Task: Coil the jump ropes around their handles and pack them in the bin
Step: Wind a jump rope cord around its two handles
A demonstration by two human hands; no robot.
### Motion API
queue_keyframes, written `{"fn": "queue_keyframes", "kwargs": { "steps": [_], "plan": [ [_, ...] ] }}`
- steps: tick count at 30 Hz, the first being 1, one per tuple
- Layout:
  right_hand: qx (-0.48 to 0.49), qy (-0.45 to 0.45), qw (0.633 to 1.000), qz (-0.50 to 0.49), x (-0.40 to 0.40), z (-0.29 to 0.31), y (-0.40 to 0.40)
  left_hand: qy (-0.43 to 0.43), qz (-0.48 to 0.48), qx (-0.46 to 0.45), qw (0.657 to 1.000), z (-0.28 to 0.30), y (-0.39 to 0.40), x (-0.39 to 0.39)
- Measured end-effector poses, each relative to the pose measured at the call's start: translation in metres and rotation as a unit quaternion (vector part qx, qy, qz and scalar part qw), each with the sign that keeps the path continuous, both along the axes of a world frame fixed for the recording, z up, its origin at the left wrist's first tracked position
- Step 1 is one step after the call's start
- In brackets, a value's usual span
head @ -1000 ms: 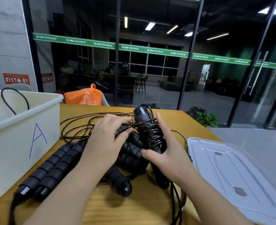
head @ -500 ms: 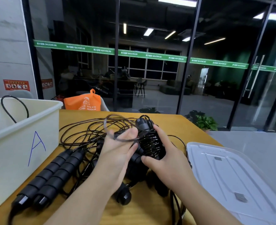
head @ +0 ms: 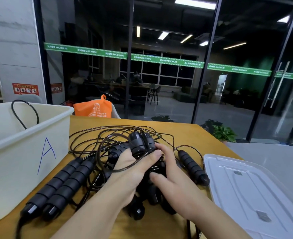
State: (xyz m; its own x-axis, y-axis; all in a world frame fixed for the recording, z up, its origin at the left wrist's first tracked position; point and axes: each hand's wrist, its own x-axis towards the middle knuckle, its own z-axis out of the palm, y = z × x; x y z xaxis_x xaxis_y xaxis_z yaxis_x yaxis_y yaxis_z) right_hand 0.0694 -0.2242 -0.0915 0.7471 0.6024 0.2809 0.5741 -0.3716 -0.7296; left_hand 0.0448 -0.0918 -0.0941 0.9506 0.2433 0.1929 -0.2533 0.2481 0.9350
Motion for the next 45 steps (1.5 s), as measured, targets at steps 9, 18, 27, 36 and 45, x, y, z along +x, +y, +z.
{"fn": "queue_keyframes", "kwargs": {
  "steps": [9,18,27,36,45],
  "plan": [
    [0.065,-0.034,0.982,-0.176,0.017,0.004,-0.007,0.061,0.07,0.068,0.993,0.0,-0.002,0.008],
    [0.499,0.129,0.835,-0.194,0.034,0.016,-0.019,0.08,0.07,0.071,0.992,0.0,-0.001,0.009],
    [0.168,0.01,0.974,-0.152,0.025,0.004,-0.009,0.046,0.116,0.183,0.975,-0.004,-0.009,0.006],
    [0.054,-0.081,0.982,-0.161,0.028,-0.006,-0.006,0.023,0.14,0.204,0.969,-0.004,-0.01,0.006],
    [0.109,-0.148,0.975,-0.125,0.038,-0.016,-0.01,0.03,0.136,0.196,0.971,-0.002,-0.012,0.007]
  ]
}}
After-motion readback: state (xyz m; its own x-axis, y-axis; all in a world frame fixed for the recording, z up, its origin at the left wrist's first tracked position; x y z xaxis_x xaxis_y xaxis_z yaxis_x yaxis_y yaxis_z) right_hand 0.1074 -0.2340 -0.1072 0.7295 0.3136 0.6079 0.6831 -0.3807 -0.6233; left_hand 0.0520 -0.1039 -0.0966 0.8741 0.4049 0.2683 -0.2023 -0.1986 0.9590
